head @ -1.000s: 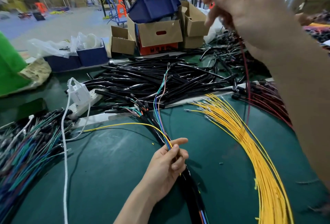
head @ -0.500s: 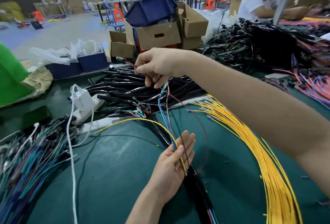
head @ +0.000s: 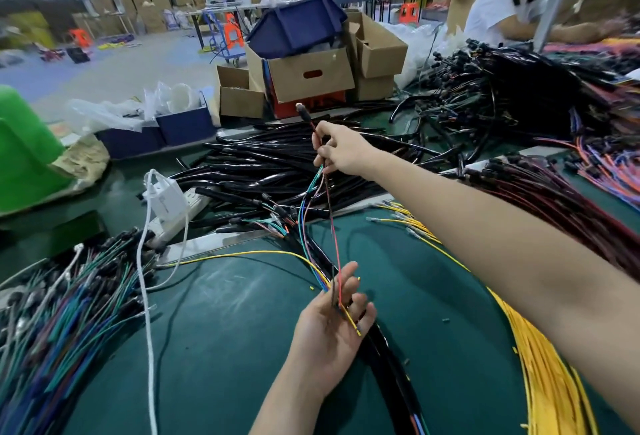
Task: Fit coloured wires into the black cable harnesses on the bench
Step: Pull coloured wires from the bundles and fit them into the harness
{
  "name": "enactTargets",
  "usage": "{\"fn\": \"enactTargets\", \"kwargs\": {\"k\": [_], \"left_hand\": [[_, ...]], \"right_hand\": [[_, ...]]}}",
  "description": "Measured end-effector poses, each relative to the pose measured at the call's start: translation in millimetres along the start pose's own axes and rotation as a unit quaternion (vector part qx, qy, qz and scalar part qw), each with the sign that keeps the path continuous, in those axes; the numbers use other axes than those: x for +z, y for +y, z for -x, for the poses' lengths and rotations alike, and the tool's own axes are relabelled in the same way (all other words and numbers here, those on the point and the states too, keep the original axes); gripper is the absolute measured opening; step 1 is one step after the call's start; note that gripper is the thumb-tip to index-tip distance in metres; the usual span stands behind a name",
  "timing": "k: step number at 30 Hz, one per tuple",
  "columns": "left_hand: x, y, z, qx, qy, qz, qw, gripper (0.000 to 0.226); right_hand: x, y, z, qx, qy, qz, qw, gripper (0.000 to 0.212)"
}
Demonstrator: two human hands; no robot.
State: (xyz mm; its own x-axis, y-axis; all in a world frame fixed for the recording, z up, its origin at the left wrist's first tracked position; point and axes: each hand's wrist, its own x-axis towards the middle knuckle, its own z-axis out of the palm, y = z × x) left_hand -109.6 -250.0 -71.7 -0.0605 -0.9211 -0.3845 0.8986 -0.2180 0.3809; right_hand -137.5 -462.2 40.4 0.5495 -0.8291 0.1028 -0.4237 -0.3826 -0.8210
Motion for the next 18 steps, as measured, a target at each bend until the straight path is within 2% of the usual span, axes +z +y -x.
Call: {"fn": "enactTargets", "kwargs": {"k": [4, 7, 8, 10, 11, 13, 14, 16, 18], "left_hand": [[-0.1, -1.0, 0.2, -0.007, 0.002, 0.007, 1.0, 0.038], [-1.1, -1.9, -0.7, -0.007, 0.007, -0.015, 1.0, 0.04], [-1.0, -2.8, -1.2, -0.008, 0.011, -0.019, 1.0, 0.039], [-0.1, -3.9, -2.0, -0.008, 0.013, -0.016, 1.0, 0.037], [1.3, -3.8, -2.5, -0.006, 0.01, -0.013, 1.0, 0.039], [3.5, -3.6, -3.0, 0.001, 0.001, -0.005, 1.0, 0.055], [4.0, -3.1, -2.9, 0.001, 0.0, -0.006, 1.0, 0.056], [4.8, -2.4, -2.9, 0.004, 0.004, -0.019, 1.0, 0.037], [4.2, -3.8, -4.6, 0.018, 0.012, -0.029, 0.999, 0.02]], "right_hand": [[-5.7, 13.5, 3.1, 0.011, 0.031, -0.043, 0.999, 0.021], [-4.8, 18.1, 4.3, 0.055, 0.01, -0.08, 0.995, 0.012], [-4.5, 20.1, 6.7, 0.074, -0.004, -0.042, 0.996, 0.023], [-4.3, 27.5, 19.6, 0.113, -0.01, 0.113, 0.987, 0.05], [-5.2, 28.7, 32.5, 0.13, -0.006, 0.166, 0.978, 0.053], [-4.5, 24.7, 67.1, 0.143, -0.014, 0.157, 0.977, 0.048], [-2.6, 20.7, 85.5, 0.139, -0.035, 0.138, 0.98, 0.048], [2.4, 11.3, 122.2, 0.118, -0.098, 0.143, 0.978, 0.043], [11.8, 7.6, 156.1, 0.088, -0.12, 0.166, 0.975, 0.04]]}}
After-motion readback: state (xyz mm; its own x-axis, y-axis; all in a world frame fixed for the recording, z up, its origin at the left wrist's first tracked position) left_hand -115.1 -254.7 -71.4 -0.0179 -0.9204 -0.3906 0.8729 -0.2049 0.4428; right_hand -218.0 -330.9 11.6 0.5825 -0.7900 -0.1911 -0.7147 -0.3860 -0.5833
